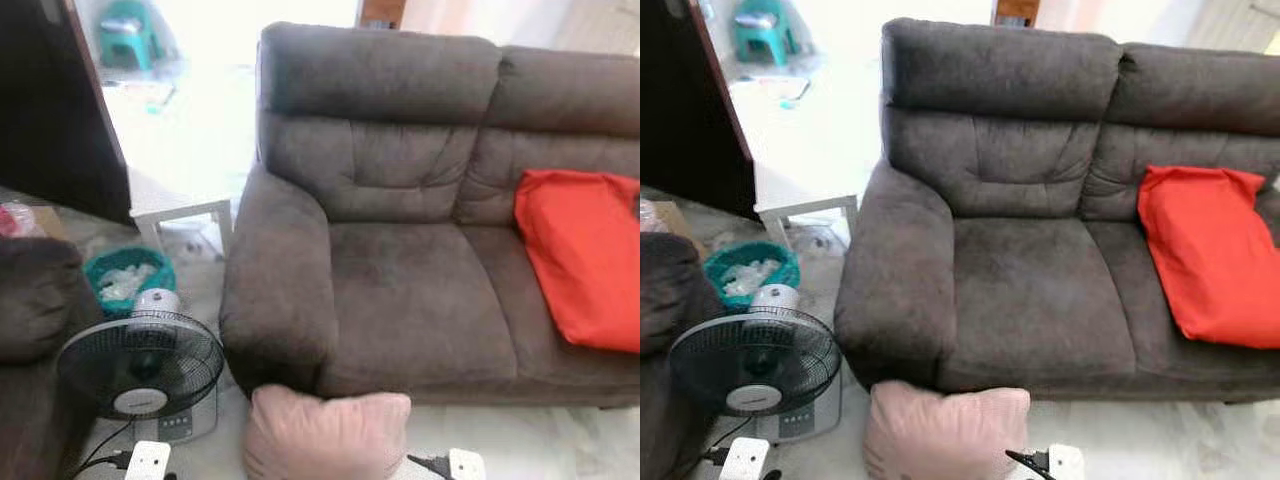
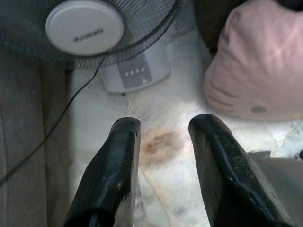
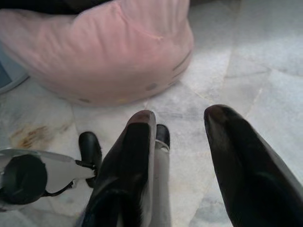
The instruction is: Move the pillow to the sofa from floor
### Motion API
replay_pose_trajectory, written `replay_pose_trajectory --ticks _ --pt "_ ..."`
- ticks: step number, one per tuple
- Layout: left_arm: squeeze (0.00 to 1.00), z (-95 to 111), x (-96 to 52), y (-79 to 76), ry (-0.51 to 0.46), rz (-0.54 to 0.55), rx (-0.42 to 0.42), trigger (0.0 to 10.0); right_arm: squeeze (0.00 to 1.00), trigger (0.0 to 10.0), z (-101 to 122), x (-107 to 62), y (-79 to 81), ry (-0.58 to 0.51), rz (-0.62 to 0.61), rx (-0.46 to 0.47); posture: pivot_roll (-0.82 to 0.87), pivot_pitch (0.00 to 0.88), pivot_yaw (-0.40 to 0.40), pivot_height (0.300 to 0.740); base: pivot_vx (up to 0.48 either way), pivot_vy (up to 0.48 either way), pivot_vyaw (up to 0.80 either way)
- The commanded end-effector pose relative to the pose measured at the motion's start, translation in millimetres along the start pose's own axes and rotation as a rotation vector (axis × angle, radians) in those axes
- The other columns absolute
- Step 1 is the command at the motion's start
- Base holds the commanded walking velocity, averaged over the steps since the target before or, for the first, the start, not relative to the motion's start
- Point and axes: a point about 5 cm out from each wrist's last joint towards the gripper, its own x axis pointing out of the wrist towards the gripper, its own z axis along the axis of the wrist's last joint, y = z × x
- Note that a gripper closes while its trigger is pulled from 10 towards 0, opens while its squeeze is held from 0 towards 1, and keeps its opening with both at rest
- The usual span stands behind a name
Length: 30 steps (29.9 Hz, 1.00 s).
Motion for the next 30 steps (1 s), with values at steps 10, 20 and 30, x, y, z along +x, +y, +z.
replay_pose_trajectory --ticks 10,20,30 --pt "0.0 -0.6 -1.4 -4.0 -0.02 -0.015 -0.013 10.0 0.0 10.0 -0.1 -1.2 -6.4 -0.008 -0.019 0.012 0.16 0.0 -0.07 0.74 0.0 0.0 0.0" --pt "0.0 -2.3 -1.4 -4.2 -0.004 -0.01 -0.015 10.0 0.0 10.0 -0.1 -1.3 -6.8 -0.005 -0.016 0.001 0.16 0.0 -0.072 0.74 0.0 0.0 0.0" --pt "0.0 -2.3 -1.1 -4.1 0.0 -0.009 -0.015 10.0 0.0 10.0 0.5 -1.1 -6.7 -0.005 -0.013 -0.006 0.16 0.0 -0.074 0.74 0.254 0.0 0.0"
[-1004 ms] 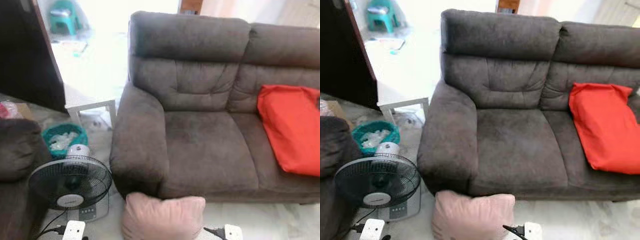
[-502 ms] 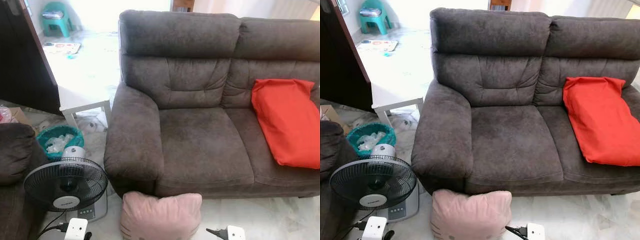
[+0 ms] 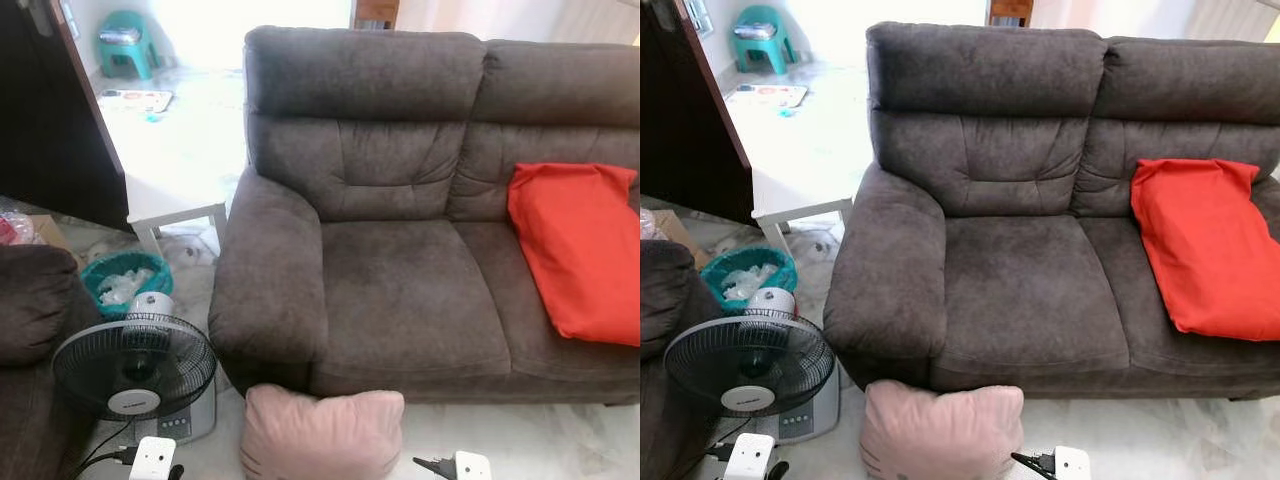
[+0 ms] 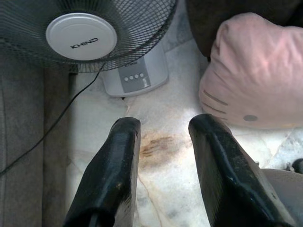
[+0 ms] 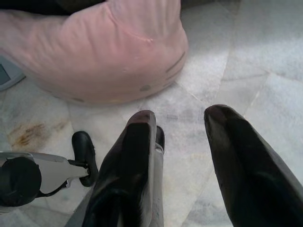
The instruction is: Move the pillow to the sofa from floor
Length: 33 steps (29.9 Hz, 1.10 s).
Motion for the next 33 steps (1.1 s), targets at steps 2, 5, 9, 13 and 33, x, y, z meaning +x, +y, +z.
replay_pose_trajectory --ticks 2,5,9,13,33 --pt "0.0 -3.4 -1.1 -0.8 0.016 -0.004 -0.004 10.0 0.0 10.0 2.9 0.0 -2.5 -0.011 -0.007 -0.007 0.16 0.0 -0.074 0.74 0.274 0.0 0.0" --pt "0.0 -3.4 -1.1 -0.9 0.015 -0.005 -0.003 10.0 0.0 10.0 2.9 0.0 -2.5 -0.011 -0.006 -0.009 0.16 0.0 -0.074 0.74 0.287 0.0 0.0" --pt "0.0 -3.3 -1.0 -0.9 0.015 -0.008 -0.002 10.0 0.0 10.0 2.9 0.1 -2.5 -0.01 -0.006 -0.012 0.16 0.0 -0.075 0.74 0.293 0.0 0.0" --pt "0.0 -3.2 -1.0 -1.2 0.015 -0.01 -0.002 10.0 0.0 10.0 3.0 0.1 -2.5 -0.01 -0.005 -0.012 0.16 0.0 -0.075 0.74 0.294 0.0 0.0" --pt "0.0 -2.2 -0.5 -1.7 0.013 -0.03 0.032 10.0 0.0 10.0 3.2 0.1 -2.5 -0.007 0.002 -0.027 0.16 0.003 -0.077 0.74 0.015 -0.012 0.0"
